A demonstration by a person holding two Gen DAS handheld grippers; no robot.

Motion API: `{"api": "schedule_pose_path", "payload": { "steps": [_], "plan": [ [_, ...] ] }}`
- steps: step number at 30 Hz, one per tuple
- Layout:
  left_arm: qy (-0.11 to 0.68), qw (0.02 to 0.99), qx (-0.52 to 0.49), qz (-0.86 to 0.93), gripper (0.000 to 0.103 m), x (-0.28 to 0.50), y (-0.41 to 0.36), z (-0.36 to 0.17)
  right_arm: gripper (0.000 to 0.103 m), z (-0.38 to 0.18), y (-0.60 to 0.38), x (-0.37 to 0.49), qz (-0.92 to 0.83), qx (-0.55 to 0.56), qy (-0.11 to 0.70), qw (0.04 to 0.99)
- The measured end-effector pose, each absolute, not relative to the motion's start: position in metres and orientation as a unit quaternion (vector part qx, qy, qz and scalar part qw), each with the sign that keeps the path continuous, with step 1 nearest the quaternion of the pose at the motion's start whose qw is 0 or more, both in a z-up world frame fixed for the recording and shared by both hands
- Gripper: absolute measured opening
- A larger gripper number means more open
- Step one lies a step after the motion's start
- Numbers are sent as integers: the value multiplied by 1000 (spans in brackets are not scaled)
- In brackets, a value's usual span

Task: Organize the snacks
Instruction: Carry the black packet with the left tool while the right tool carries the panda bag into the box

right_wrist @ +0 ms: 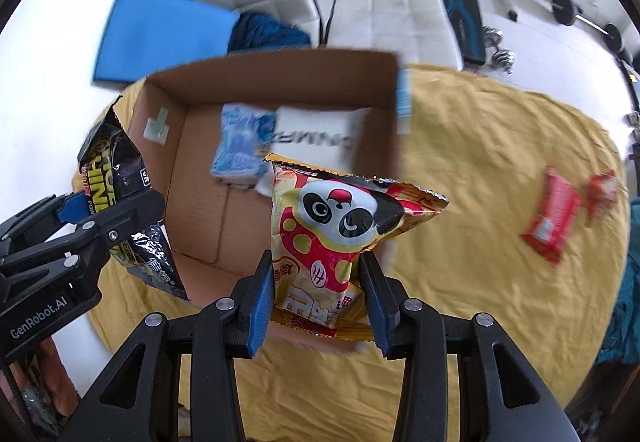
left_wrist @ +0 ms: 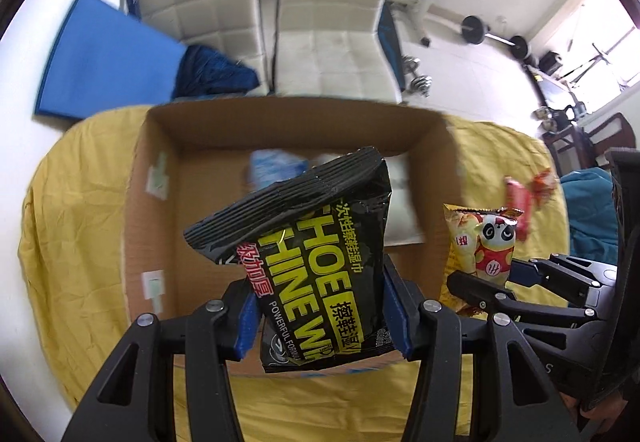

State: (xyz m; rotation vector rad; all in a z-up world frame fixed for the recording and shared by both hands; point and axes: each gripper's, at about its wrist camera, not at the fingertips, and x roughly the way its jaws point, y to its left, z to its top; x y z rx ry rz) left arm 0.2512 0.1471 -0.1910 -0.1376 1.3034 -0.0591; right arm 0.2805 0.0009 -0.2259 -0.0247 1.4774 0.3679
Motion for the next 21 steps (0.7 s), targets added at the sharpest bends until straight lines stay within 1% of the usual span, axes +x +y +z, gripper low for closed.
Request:
{"api": "schedule_pose_path", "payload": {
  "steps": [4,10,15,21],
  "plan": [
    [634,770,-73,-16,49,264,185,-224,43,-267,32,289,169,-26,696,698],
    [674,736,-65,-5,49,290,218,-277,44,-321,54,291,158,-47,728,665],
    [698,715,-52,-5,50,313,231,-312,44,-349,59,286,150,-59,744,648],
    [714,700,-9,-10,50,340,226,-347,44,-371,62,283,142,-79,756,634]
  ]
}}
